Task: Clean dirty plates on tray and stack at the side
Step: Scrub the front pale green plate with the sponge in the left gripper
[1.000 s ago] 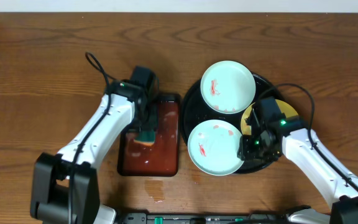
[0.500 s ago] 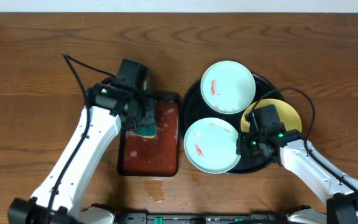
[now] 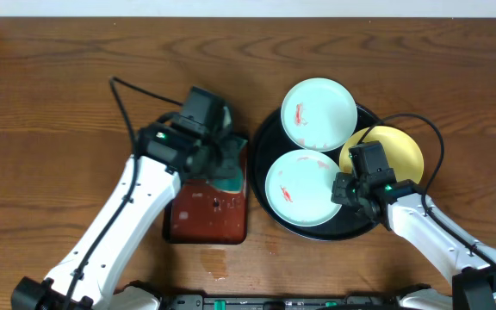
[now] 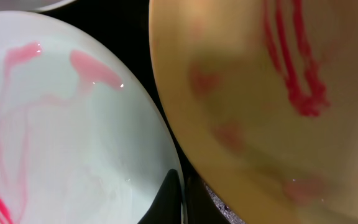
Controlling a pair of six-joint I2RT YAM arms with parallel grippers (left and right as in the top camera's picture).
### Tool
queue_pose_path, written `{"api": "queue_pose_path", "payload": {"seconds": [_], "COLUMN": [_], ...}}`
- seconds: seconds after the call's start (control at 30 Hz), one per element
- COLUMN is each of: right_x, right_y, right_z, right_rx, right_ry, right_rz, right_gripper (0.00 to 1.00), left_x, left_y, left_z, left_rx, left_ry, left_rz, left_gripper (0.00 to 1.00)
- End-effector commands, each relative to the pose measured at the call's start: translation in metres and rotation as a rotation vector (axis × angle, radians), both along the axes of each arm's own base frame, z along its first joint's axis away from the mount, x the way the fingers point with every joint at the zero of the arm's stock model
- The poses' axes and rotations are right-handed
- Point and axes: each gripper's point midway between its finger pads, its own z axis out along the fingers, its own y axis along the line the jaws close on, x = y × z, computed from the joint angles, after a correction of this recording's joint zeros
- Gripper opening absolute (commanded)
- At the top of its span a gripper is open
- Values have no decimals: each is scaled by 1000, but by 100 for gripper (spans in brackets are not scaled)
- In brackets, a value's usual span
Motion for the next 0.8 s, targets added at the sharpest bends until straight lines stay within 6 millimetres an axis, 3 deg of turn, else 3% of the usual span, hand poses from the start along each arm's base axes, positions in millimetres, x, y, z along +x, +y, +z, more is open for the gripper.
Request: {"api": "queue_pose_path", "payload": {"seconds": [0.0, 0.23, 0.4, 0.6, 0.7, 0.77], "right_x": [-3, -3, -3, -3, -3, -5], "right_y": [-1, 2, 2, 2, 2, 1], "right_z": [-2, -2, -2, -2, -2, -2], "right_rx": [-5, 9, 11, 10, 10, 8], "right_ry": [9, 12, 13, 13, 13, 21], "right_rz": [-22, -16, -15, -15, -16, -16], "right_gripper": [1, 1, 1, 1, 1, 1], "left_x": [1, -2, -16, -30, -33, -29], "left_y": [-24, -73, -131, -145, -139, -120], "left_z": [2, -41, -74, -124, -148, -163], "left_rx": [-45, -64, -190, -143, -90, 3], "left_ry": [1, 92, 215, 338, 372, 368], "left_rz": [6, 26, -75, -55, -58, -22], "left_gripper": [7, 8, 8, 7, 8, 7]}}
